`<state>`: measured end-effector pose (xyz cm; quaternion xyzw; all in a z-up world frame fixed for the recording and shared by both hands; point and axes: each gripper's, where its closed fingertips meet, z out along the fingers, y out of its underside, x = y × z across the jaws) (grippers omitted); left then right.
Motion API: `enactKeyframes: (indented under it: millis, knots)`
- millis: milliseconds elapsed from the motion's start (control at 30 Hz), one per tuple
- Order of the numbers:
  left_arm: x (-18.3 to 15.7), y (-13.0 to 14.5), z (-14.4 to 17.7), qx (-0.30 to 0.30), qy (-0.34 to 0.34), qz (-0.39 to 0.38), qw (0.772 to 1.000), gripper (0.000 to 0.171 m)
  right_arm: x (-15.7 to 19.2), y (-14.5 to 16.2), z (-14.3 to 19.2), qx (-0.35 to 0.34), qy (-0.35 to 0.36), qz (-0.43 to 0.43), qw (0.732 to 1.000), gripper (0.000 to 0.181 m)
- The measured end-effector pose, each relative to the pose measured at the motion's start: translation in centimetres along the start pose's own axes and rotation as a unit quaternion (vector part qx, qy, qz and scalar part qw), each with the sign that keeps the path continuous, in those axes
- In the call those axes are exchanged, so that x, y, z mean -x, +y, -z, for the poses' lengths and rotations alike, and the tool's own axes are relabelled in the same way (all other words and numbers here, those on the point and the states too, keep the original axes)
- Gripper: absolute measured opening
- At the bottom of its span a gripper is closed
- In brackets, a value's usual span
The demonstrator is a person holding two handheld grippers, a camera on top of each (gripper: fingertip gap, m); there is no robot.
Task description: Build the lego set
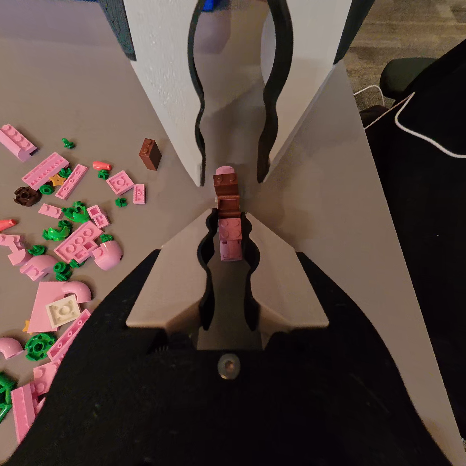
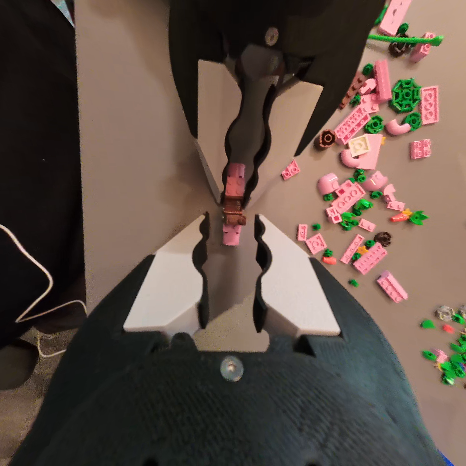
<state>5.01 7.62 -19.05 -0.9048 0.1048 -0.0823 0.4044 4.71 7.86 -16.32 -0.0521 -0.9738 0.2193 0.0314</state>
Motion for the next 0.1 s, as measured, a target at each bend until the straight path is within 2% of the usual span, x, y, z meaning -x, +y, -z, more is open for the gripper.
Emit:
enactKeyframes:
  millis: [100]
  knots:
    - [0.00, 0.00, -0.01, 0.000, 0.001, 0.001, 1.000, 0.017, -0.14, 0.14, -0.20, 0.025, 0.005, 0.006, 1.000, 0.033]
